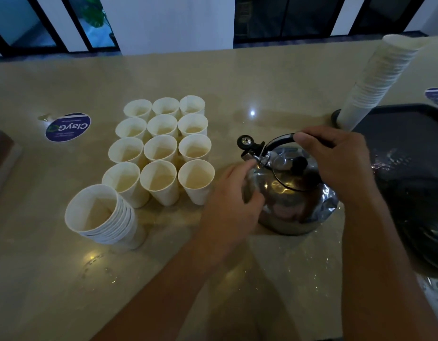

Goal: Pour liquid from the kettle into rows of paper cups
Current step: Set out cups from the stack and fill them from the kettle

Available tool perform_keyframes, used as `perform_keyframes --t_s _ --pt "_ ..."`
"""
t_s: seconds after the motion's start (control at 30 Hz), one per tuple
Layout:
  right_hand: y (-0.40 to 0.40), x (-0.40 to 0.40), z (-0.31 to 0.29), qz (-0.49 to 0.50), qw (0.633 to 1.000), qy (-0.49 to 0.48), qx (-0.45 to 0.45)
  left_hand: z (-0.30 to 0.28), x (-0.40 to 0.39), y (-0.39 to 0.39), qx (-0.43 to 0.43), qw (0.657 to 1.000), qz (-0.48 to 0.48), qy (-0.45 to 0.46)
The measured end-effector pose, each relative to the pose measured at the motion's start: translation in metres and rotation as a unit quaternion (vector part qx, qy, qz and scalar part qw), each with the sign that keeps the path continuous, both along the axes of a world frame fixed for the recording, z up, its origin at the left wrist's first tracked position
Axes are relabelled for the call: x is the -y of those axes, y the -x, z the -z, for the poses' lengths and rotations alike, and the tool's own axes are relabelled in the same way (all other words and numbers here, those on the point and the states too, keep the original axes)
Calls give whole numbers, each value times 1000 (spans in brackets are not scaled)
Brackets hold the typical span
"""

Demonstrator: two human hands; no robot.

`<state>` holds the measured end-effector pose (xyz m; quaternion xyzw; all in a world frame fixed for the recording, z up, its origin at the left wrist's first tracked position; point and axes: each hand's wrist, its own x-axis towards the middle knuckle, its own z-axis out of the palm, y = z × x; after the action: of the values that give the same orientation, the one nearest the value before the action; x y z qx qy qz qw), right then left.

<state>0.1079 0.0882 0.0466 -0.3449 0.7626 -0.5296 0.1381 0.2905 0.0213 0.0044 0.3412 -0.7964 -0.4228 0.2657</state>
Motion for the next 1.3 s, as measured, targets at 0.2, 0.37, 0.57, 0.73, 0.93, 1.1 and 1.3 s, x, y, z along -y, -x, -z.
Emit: perform_keyframes --t_s 0.2,0.37,0.57,0.73,0.93,1.1,1.3 --pt "-4 3 -31 1 995 99 -28 -26 17 -1 -37 998 -15 43" --pt "-12 13 -64 -57 989 99 -95 -43 32 -10 -60 993 -52 82" --pt "-25 29 -77 -127 980 42 -148 -46 50 -21 7 996 -62 66" --pt "-38 40 -82 -175 970 -4 -168 -51 59 -36 45 994 -51 83" --pt "-54 52 -86 -201 962 -27 -183 -61 67 -51 30 992 -89 88" --pt "-61 60 -91 -223 949 -58 -216 -64 69 -57 43 991 -99 75" --pt "-68 67 -98 -248 934 -96 -238 -65 72 -57 54 992 -104 52"
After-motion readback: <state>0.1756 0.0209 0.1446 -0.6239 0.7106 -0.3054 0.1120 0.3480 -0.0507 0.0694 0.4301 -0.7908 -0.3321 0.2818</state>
